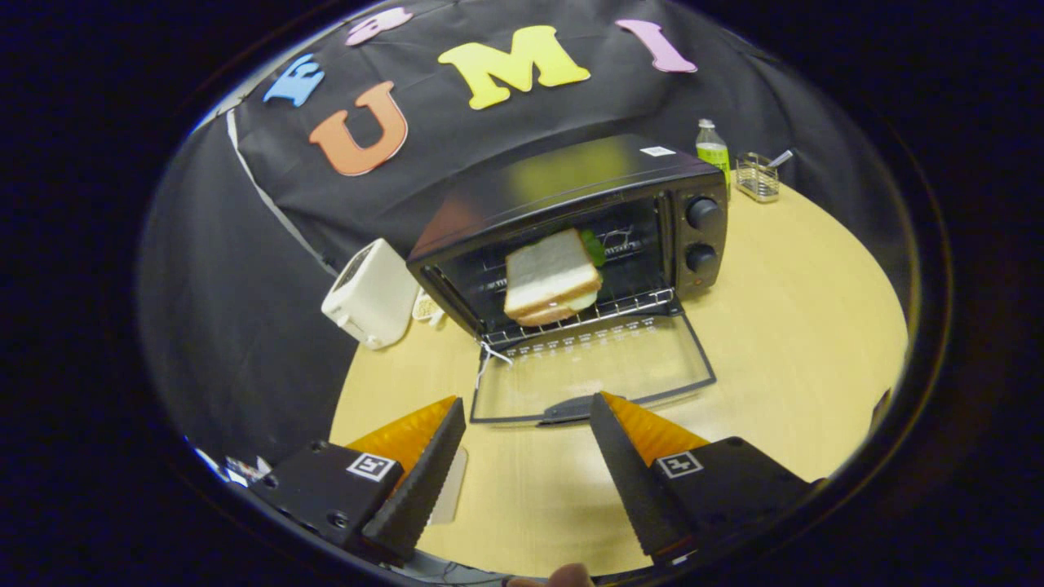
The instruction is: Open the toaster oven, put the food inside, and close the toaster oven door.
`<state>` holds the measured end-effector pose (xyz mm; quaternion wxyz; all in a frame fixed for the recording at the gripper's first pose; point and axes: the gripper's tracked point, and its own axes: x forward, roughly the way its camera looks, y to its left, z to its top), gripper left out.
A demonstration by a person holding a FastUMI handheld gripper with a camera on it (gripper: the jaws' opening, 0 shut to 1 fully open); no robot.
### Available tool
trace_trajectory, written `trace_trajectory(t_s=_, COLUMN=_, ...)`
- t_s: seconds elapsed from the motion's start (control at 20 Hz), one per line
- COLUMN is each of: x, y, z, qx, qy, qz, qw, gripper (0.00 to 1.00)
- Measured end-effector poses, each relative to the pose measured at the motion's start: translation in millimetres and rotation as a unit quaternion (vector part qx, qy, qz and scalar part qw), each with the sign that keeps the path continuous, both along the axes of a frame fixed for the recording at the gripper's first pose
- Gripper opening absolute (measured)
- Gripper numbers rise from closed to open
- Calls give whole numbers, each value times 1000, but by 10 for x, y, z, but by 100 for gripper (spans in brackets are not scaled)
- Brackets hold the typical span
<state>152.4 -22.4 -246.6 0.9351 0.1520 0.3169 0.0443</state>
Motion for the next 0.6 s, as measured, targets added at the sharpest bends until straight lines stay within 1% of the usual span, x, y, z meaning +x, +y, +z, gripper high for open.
trace_trajectory(t_s=0.1, x=-95, y=-91, z=-180, qx=-41, qy=4, qz=12, qw=999, gripper=100)
trace_trajectory(t_s=0.25, x=-201, y=-149, z=-466, qx=-79, qy=11, qz=27, qw=996, gripper=100)
trace_trajectory(t_s=0.4, x=-207, y=-171, z=-740, qx=-89, qy=24, qz=25, qw=995, gripper=100)
trace_trajectory(t_s=0.5, x=-181, y=-148, z=-906, qx=-78, qy=38, qz=26, qw=996, gripper=100)
trace_trajectory(t_s=0.6, x=-125, y=-226, z=-1046, qx=-92, qy=48, qz=21, qw=994, gripper=100)
